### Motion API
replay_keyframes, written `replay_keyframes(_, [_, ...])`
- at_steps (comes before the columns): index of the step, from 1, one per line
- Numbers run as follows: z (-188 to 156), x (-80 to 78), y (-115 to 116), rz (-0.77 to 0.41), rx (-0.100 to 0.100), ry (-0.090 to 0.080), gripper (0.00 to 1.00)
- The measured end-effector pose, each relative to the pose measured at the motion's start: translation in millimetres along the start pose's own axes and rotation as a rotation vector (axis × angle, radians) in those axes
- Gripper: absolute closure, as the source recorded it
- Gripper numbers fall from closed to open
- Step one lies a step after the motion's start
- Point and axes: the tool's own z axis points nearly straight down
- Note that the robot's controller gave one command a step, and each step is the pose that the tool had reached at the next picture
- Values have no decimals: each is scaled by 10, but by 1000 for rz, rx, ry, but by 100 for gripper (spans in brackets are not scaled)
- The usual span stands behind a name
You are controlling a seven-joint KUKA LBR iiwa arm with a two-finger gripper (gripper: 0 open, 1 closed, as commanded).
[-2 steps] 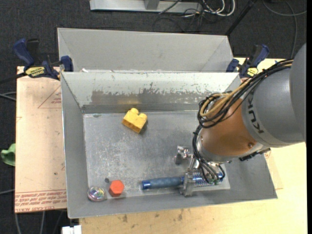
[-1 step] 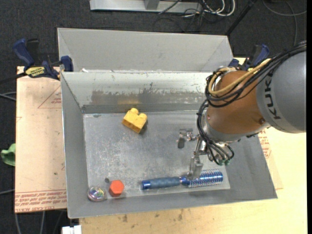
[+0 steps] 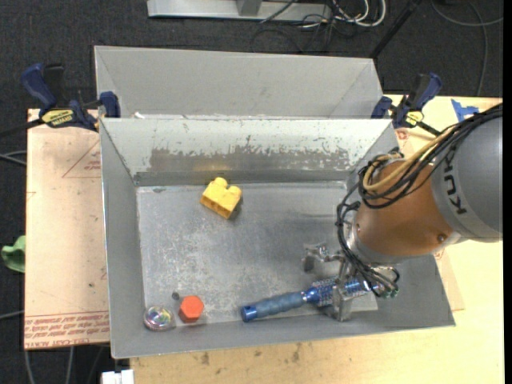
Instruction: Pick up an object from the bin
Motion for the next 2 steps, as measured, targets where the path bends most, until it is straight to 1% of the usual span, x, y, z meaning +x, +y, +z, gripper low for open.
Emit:
replay_keyframes(1, [22, 46, 19, -2, -5, 17, 100])
replay_keyframes(2, [-1888, -299, -350, -214, -1, 9, 100])
